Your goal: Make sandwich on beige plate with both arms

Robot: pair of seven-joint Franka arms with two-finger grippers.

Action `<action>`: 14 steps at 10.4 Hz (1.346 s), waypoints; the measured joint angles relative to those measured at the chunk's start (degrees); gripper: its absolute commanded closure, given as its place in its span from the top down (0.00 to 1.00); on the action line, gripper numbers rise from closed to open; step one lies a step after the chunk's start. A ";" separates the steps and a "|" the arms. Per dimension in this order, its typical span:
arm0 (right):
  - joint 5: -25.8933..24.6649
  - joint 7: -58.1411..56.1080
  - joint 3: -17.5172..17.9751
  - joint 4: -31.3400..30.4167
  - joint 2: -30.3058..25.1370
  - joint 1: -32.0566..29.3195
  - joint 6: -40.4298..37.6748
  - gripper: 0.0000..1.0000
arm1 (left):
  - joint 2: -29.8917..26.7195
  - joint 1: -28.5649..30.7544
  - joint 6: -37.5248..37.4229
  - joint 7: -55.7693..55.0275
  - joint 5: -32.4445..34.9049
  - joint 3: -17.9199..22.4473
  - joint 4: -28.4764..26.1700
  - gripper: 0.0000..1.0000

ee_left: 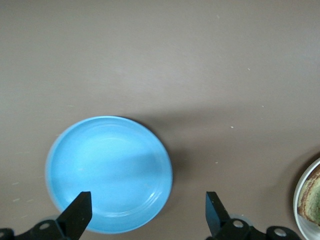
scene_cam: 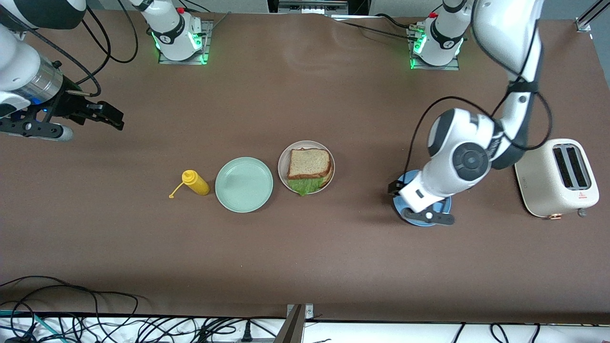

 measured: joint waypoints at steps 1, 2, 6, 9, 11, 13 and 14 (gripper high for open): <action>0.00 0.00 -0.23 0.07 0.00 -0.03 0.05 1.00 | -2.71 0.15 -2.97 -0.50 -0.01 1.55 0.34 1.00; 0.01 0.00 -0.30 0.24 0.03 -0.04 0.09 1.00 | -5.22 0.85 -5.52 -0.55 -0.01 2.65 1.07 1.00; 0.02 0.00 -0.16 0.94 0.08 0.09 0.50 1.00 | -14.26 5.25 -14.00 2.52 -0.02 3.24 2.89 1.00; 0.02 -0.03 -0.12 1.96 0.31 0.11 0.56 1.00 | -20.51 6.15 -22.34 3.03 -0.02 3.11 2.89 1.00; 0.02 -0.03 -0.12 2.00 0.51 0.11 0.57 1.00 | -24.60 9.34 -23.75 6.42 -0.01 1.07 1.99 1.00; 0.02 -0.03 -0.11 2.08 0.75 0.11 0.57 1.00 | -29.15 11.12 -25.94 8.05 -0.02 0.43 -0.72 1.00; 0.02 -0.03 -0.11 2.12 0.81 0.11 0.57 1.00 | -30.52 11.41 -27.65 8.26 -0.01 0.30 -1.47 1.00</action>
